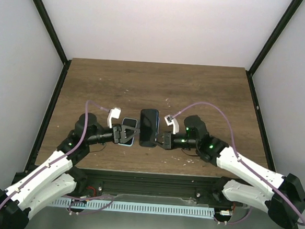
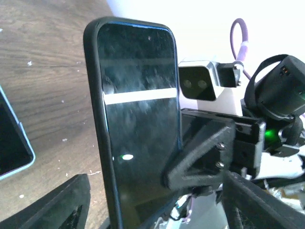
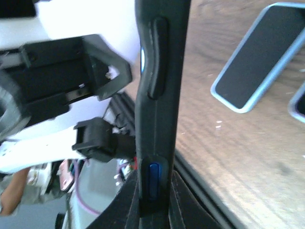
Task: Put the phone into the phone case
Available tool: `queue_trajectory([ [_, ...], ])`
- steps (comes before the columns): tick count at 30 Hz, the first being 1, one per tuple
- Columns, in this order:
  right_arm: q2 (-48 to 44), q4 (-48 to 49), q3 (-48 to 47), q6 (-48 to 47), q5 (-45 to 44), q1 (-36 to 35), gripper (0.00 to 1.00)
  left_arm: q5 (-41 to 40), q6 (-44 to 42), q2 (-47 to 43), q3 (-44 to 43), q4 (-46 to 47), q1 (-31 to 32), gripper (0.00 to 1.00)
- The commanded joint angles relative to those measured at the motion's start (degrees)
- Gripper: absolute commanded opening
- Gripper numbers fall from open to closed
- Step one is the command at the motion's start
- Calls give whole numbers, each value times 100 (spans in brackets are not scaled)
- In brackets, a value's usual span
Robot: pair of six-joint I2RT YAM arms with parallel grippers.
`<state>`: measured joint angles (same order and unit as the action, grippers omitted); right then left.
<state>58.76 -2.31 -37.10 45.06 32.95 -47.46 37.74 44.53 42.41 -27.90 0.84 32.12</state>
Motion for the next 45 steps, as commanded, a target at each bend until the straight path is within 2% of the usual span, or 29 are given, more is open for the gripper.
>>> queue_trajectory([
  [1,-53,-345,-295,-527,-44,677,1,-317,-380,-10,-257,-589,-17,85],
  [4,133,-708,-310,-784,106,1149,1,-427,-444,19,-268,-778,-18,94],
  [7,352,-1105,-332,-986,230,1582,1,-616,-556,29,-304,-1030,-13,99],
  [13,834,-1325,-278,-1199,514,2259,1,-826,-816,14,-450,-1450,-14,100],
  [18,1343,-1117,-241,-1341,691,2613,1,-1113,-952,4,-582,-1823,-12,100],
  [30,2664,-529,-105,-1392,942,3085,3,-1217,-1036,-107,-663,-2083,-24,100],
  [36,2859,-549,-78,-1330,649,3134,12,-1395,-981,-180,-654,-2164,-22,100],
  [41,2804,-719,-112,-1267,370,3137,31,-1498,-943,-173,-718,-2272,-21,100],
  [45,2715,-856,-154,-1216,267,3137,43,-1693,-896,-172,-770,-2385,-23,100],
])
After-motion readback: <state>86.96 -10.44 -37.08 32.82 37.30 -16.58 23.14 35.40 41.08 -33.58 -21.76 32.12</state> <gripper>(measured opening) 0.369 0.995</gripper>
